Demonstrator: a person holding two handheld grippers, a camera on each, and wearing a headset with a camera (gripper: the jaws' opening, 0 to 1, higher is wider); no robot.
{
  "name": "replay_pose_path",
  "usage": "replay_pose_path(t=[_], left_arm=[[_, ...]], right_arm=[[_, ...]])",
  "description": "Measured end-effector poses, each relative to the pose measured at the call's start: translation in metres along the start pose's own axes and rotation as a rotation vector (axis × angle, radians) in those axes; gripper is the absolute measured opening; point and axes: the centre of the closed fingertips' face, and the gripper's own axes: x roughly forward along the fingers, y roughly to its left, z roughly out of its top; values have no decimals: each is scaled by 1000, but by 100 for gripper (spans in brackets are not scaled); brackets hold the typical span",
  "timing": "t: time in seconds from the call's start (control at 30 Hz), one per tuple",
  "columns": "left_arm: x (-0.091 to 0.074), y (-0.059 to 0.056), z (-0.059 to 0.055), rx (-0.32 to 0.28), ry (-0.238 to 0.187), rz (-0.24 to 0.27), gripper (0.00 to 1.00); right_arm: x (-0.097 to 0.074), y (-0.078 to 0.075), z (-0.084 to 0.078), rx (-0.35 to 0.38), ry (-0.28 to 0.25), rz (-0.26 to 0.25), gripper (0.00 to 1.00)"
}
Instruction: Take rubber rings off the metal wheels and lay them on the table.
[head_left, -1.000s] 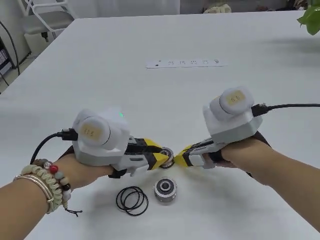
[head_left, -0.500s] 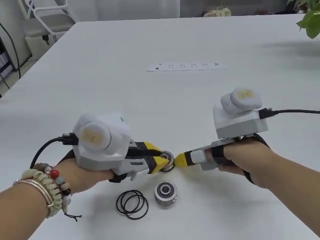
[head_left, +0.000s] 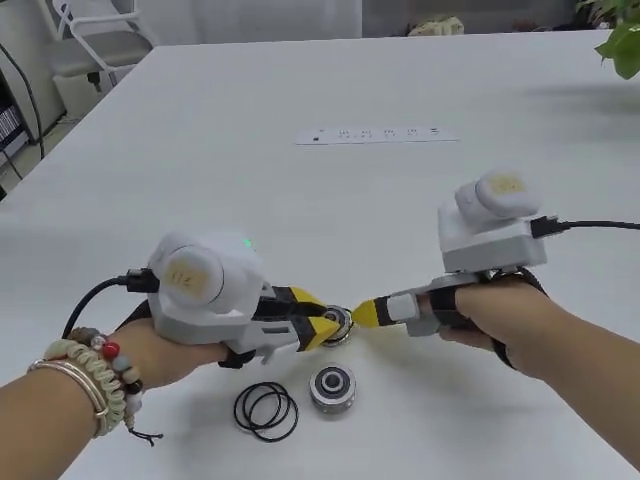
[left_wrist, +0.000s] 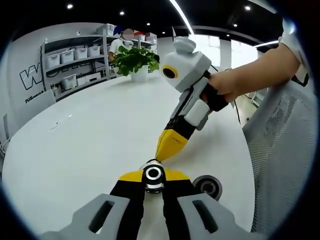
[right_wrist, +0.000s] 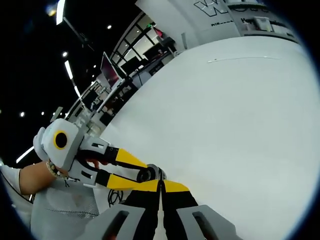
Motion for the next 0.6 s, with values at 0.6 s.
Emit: replay_pose_path(t=[0.6], left_arm=[[0,-1,0,33,3,0,7]], right_arm=[[3,11,1,-151,49,-35,0]])
